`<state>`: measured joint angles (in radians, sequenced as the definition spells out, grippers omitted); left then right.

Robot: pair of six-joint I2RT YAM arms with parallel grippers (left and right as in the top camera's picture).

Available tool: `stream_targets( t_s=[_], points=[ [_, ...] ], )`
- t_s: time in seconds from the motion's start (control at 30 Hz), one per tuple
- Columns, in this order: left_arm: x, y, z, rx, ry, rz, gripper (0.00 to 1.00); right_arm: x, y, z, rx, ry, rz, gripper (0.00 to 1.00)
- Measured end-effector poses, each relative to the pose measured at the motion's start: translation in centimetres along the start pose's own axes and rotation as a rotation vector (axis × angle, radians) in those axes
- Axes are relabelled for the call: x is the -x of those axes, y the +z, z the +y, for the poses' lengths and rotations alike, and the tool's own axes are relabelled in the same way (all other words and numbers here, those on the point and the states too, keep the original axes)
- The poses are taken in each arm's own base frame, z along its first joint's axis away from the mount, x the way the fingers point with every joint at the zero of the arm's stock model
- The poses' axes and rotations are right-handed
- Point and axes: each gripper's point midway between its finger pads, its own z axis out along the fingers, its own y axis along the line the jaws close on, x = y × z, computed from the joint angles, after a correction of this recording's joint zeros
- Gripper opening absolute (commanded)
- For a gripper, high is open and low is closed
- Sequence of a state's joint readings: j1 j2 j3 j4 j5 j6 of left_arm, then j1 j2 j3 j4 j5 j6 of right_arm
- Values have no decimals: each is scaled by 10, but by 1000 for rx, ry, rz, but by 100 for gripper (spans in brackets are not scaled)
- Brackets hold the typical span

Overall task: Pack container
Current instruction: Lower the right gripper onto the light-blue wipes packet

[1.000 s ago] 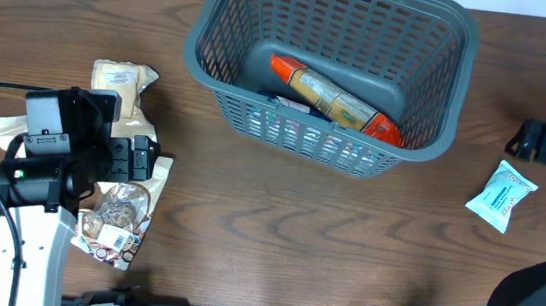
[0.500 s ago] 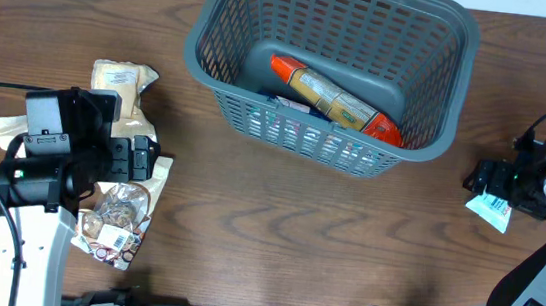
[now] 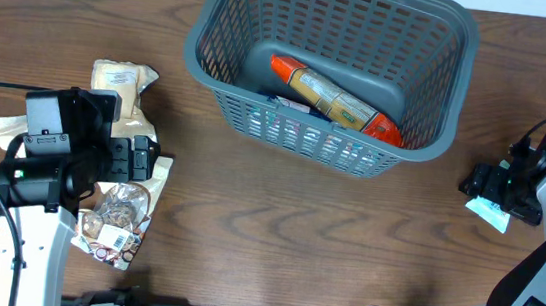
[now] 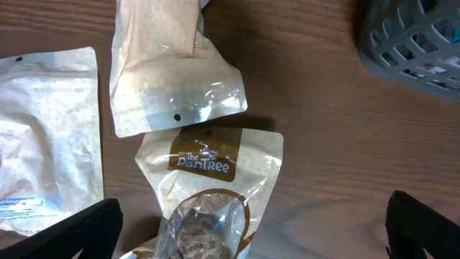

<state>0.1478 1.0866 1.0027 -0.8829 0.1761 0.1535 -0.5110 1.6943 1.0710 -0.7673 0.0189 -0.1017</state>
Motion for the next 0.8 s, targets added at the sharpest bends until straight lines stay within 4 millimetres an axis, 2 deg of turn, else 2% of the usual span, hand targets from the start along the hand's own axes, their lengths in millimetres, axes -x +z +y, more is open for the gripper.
stream_targets(
  t_s=[0.17, 0.5, 0.8],
  points=[
    [0, 0, 0, 0, 0, 0, 99, 1, 0, -7, -42, 45, -2, 91],
    [-2, 0, 0, -1, -1, 8, 99, 1, -1, -30, -137, 207, -18, 84],
    [-2, 0, 0, -1, -1, 9, 99, -11, 13, -32, -142, 231, -11, 83]
  ],
)
